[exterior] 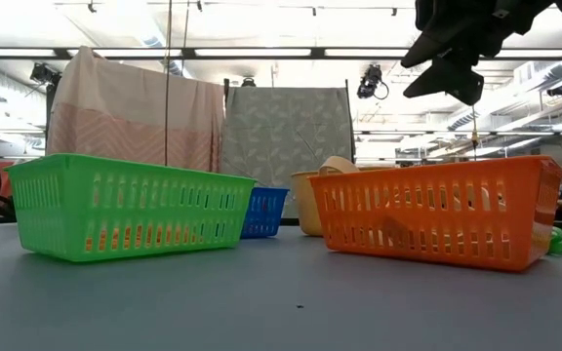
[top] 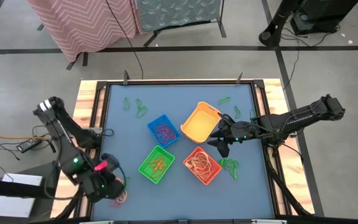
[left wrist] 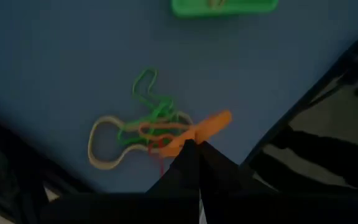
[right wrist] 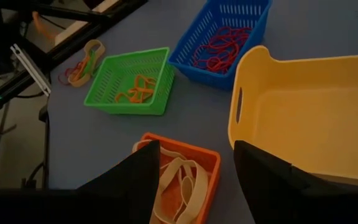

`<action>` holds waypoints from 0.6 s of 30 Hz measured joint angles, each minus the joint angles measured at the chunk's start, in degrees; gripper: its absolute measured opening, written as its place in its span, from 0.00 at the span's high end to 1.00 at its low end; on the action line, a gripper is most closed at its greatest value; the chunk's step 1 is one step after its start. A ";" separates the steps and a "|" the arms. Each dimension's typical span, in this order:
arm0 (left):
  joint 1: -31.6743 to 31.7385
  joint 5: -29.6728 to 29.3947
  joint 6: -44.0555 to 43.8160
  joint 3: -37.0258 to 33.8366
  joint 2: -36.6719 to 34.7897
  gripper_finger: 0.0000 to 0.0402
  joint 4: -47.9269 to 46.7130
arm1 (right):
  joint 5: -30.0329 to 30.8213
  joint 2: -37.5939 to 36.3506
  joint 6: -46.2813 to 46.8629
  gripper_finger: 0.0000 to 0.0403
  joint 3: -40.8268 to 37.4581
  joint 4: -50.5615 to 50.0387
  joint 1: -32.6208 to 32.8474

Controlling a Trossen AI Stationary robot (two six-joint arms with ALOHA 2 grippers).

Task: Sort rubber bands into baskets
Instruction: Put the orange rubber band into the green bin

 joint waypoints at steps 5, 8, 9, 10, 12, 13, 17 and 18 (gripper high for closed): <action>5.61 -3.28 7.65 0.21 -0.99 1.00 1.20 | 0.01 0.00 0.00 0.46 0.00 1.52 0.00; 9.75 -6.00 15.91 0.12 -0.97 1.00 4.16 | 0.01 0.00 0.00 0.46 0.00 2.93 0.00; 11.42 -6.81 18.78 0.06 -0.97 1.00 5.58 | 0.01 0.00 0.00 0.46 0.00 3.50 0.00; 13.18 -7.33 21.68 -0.14 -0.97 1.00 7.05 | 0.02 0.00 -0.01 0.46 0.00 4.21 0.00; 16.77 -7.59 27.27 -0.90 -0.85 1.00 10.14 | 0.04 0.00 -0.02 0.46 0.00 5.35 0.00; 18.43 -7.61 29.61 -1.42 -0.74 1.00 11.71 | 0.06 0.00 -0.01 0.46 0.00 5.76 0.00; 24.45 -7.00 37.08 -3.55 0.34 1.00 16.10 | 0.08 0.00 0.00 0.46 0.00 6.71 0.00; 25.62 -6.51 38.44 -4.00 1.01 1.00 16.48 | 0.08 -0.02 -0.01 0.46 0.00 6.83 0.00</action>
